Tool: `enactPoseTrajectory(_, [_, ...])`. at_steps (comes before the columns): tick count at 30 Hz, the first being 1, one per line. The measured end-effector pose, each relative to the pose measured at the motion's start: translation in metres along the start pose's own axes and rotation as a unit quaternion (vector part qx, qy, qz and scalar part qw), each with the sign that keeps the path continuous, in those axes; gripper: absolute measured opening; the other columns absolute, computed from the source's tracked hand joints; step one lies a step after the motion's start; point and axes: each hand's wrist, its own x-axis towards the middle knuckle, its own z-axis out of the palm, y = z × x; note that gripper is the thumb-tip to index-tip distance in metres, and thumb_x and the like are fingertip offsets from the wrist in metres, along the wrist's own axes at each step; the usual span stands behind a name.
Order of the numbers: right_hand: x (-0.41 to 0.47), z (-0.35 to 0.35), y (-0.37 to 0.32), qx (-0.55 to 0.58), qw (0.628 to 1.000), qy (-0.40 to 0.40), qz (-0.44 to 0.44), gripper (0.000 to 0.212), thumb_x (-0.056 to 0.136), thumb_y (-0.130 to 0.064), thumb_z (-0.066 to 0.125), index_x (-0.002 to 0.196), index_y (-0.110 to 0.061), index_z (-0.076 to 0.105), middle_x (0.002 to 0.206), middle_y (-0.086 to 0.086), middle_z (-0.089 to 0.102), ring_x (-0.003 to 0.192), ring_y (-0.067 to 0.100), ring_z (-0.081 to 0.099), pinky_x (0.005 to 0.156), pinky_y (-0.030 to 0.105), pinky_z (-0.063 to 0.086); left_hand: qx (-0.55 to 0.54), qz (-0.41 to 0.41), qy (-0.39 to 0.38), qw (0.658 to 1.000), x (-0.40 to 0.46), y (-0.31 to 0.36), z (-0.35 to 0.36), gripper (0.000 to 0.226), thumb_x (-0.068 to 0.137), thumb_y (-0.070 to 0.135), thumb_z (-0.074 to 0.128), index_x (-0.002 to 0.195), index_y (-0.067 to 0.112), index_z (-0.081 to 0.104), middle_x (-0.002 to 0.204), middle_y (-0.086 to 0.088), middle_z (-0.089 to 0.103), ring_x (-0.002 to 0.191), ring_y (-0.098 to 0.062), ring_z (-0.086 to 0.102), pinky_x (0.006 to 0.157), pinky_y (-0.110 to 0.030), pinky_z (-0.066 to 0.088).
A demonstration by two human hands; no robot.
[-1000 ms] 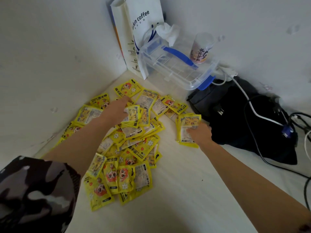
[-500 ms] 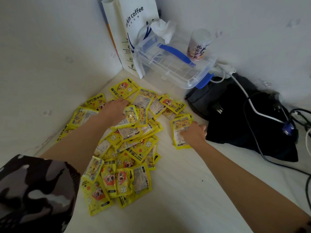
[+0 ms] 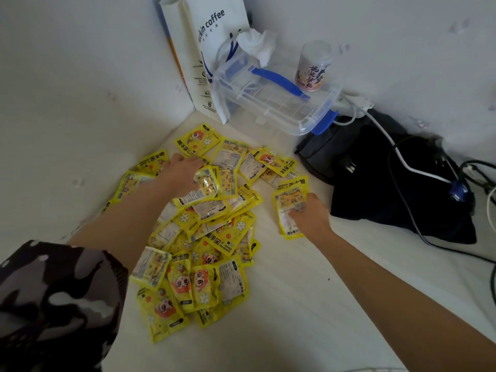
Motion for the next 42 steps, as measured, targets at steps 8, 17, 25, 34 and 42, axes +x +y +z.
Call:
enactPoseTrajectory(8, [-0.016,0.003,0.006,0.026,0.999,0.020,-0.004,0.024,0.083,-0.014,0.065,0.103,-0.011,0.051,0.091,0.002,0.055,0.079,0.023,0.052,0.064,0.030,0.042,-0.045,0.005,0.002,0.999,0.003,-0.003,-0.002,0.051,0.088,0.024,0.063,0.133,0.008,0.044,0.139,-0.012,0.048,0.123,-0.032,0.048,0.103,-0.045,0.036])
enactPoseTrajectory(17, [-0.051,-0.004,0.010,0.070,0.996,0.042,-0.020,0.020,0.086,-0.016,0.063,0.097,-0.010,0.047,0.092,0.004,0.055,0.076,0.021,0.052,0.046,0.022,0.033,-0.173,0.025,0.122,0.977,-0.038,0.004,-0.020,0.027,0.083,0.022,0.067,0.103,0.010,0.053,0.098,-0.011,0.061,0.085,-0.029,0.056,0.069,-0.036,0.041])
enactPoseTrajectory(25, [-0.111,-0.025,0.038,0.130,0.988,0.078,0.010,0.026,0.089,-0.020,0.061,0.110,-0.009,0.048,0.095,0.000,0.054,0.060,-0.001,0.043,0.041,0.013,0.029,-0.391,0.041,0.119,0.912,-0.099,0.064,-0.022,0.025,0.082,0.020,0.072,0.100,0.010,0.058,0.094,-0.007,0.067,0.083,-0.023,0.063,0.070,-0.032,0.049])
enactPoseTrajectory(34, [-0.196,-0.051,0.128,0.176,0.974,0.108,0.090,0.027,0.087,-0.020,0.064,0.109,-0.009,0.052,0.095,0.002,0.057,0.079,0.019,0.051,0.053,0.022,0.037,-0.514,0.011,0.011,0.857,-0.168,0.186,0.035,0.026,0.079,0.022,0.075,0.098,0.012,0.062,0.091,-0.005,0.068,0.079,-0.017,0.063,0.069,-0.030,0.051])
enactPoseTrajectory(42, [-0.286,-0.076,0.258,0.228,0.944,0.163,0.175,0.028,0.084,-0.019,0.066,0.108,-0.009,0.054,0.094,0.004,0.060,0.090,0.026,0.058,0.073,0.029,0.044,-0.572,-0.015,-0.055,0.818,-0.255,0.309,0.102,0.021,0.075,0.009,0.077,0.090,0.010,0.062,0.085,-0.008,0.068,0.073,-0.020,0.064,0.067,-0.031,0.053])
